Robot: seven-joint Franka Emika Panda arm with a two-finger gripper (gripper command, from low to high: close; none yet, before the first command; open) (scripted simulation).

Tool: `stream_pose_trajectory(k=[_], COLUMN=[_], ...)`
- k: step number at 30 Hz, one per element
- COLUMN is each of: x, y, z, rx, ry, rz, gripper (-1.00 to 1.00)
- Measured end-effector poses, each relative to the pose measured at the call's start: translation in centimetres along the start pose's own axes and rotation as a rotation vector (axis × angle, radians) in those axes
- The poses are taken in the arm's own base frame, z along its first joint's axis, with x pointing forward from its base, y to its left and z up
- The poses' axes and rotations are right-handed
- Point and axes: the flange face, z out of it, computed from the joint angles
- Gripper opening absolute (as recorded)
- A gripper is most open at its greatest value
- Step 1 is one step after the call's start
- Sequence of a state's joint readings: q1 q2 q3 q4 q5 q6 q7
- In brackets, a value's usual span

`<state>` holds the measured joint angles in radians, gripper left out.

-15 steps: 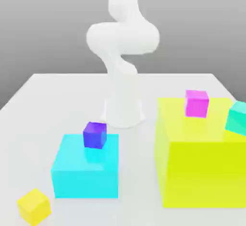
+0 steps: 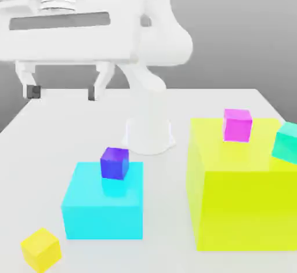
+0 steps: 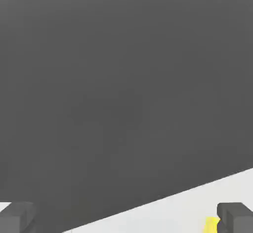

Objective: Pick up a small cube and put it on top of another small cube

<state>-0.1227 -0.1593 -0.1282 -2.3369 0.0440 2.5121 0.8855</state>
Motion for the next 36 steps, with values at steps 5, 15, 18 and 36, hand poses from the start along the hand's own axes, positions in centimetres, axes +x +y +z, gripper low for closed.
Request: stream_pose_trajectory(k=[5,15,18,36], x=[2.7,2.8,2.3,-10.4], y=[4.6,14.1,15.0,-1.7], z=[8.8,24.2,26.7,13.2], rx=[-0.122,-0.312,-0.314,-0.239], ry=[-0.049,-0.122,-0.123,-0.243], rz=[0.121,0.271,0.273,-0.065], gripper=[0.0,0.0,-1.0,-1.0])
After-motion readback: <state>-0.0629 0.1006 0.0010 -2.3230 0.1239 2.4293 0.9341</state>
